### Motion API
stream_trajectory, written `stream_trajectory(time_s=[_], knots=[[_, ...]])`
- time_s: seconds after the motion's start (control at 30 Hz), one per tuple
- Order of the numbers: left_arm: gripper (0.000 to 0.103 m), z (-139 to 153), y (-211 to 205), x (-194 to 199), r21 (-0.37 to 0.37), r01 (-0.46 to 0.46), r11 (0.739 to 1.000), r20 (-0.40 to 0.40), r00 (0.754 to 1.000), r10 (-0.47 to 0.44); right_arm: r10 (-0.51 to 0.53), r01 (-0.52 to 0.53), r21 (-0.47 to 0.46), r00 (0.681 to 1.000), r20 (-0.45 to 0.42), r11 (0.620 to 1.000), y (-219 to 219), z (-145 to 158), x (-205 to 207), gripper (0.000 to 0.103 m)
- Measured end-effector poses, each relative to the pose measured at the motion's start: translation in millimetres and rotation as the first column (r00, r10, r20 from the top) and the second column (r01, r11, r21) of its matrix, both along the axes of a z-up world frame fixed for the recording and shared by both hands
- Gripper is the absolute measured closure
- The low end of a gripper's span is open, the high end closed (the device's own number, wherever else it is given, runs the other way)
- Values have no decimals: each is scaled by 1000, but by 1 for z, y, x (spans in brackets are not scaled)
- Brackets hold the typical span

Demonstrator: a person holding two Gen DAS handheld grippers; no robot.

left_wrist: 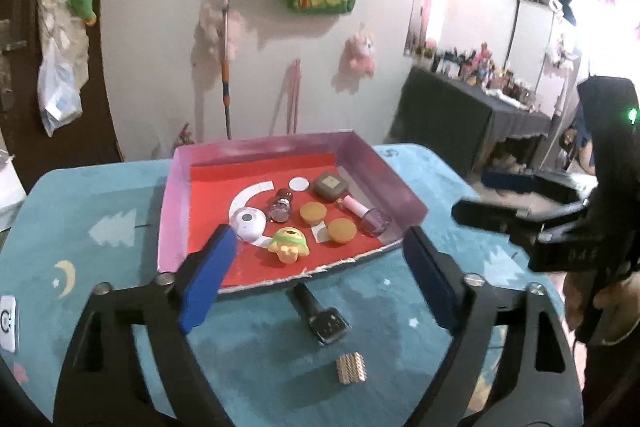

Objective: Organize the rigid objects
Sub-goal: 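Open both tools and lift them up out of the pink box, then reach the left tool to the silver studded cylinder while the right tool reaches the black nail polish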

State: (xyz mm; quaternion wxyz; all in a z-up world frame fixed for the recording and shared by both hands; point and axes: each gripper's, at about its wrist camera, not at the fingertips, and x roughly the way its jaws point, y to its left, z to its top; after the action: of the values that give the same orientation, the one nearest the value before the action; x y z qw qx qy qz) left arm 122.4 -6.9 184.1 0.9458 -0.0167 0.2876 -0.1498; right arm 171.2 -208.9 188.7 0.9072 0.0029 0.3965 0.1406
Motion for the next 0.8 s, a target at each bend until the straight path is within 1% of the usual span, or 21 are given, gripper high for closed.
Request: stream_trajectory(time_s=[0.07,0.17,0.23,0.4,0.47,0.57,0.8], knots=[[11,-1,1,-17,-10,-13,1000,30,999,13,5,-6,3,1000,26,1000,3,-2,-22,18],[11,-10,3,-41,-26,-37,999,53,998,38,5,-5,1,998,68,1000,9,-5,-50,8],[10,-19,4,-53,-33,-52,998,48,997,53,10,-11,6,996,88,1000,12,-7,-65,1],[10,-51,7,-67,-26,-111,993,13,994,111,-20,24,-29,992,125,999,17,-26,-97,0],[10,-66,10,-69,-37,-127,991,-16,992,126,-36,40,-33,992,122,999,17,-37,-105,0],[10,-83,12,-71,-32,-152,988,-42,988,151,-53,56,-29,993,103,998,15,-56,-112,0],[10,-114,12,-73,-7,-175,985,-74,982,174,-102,105,-44,993,64,993,11,-95,-119,0]])
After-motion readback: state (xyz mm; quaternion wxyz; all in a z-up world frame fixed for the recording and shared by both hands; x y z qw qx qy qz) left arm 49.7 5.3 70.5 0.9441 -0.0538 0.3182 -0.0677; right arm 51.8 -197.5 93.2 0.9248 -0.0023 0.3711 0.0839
